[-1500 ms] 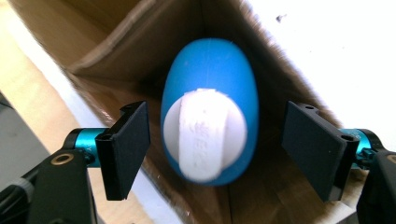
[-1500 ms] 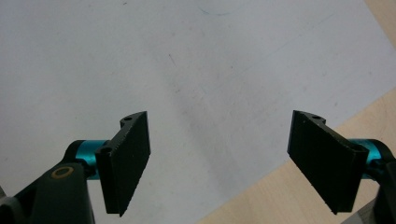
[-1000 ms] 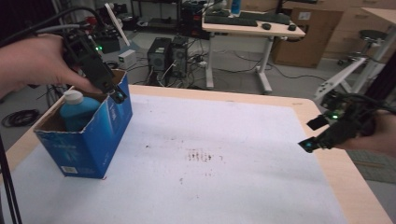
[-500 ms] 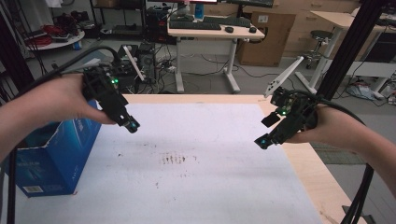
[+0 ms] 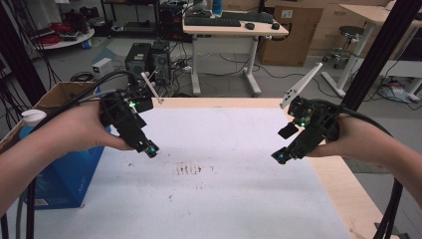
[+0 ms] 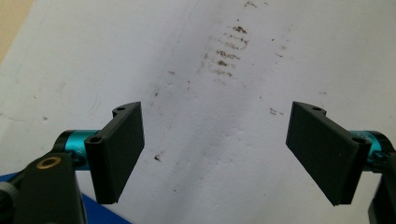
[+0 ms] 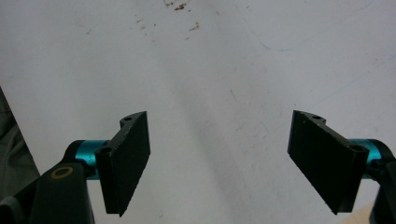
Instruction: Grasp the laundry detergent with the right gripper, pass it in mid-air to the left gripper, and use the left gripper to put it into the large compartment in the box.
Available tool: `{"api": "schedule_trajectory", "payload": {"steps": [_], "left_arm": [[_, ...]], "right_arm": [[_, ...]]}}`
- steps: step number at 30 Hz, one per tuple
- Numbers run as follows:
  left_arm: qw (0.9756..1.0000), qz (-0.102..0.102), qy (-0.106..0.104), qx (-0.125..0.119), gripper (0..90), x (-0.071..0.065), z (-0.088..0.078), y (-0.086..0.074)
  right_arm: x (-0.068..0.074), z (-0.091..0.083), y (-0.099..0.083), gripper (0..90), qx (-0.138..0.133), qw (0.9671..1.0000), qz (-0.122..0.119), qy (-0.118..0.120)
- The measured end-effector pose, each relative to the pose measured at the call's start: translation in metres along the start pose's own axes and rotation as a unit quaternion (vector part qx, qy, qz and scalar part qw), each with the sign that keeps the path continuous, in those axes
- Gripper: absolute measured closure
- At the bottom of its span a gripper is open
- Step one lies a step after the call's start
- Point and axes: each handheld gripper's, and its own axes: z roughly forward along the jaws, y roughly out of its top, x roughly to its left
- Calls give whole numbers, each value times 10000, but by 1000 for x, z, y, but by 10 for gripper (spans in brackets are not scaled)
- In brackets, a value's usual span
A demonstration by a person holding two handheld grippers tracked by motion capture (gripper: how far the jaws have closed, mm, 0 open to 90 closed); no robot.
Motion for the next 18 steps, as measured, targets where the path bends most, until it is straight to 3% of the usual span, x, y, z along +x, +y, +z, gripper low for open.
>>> {"api": "schedule_trajectory", "payload": {"steps": [18], "left_arm": [[9999, -44, -61, 78, 196, -1, 6, -5]], "right_arm": [[0, 3, 1, 204, 22, 10000, -32, 14]]}}
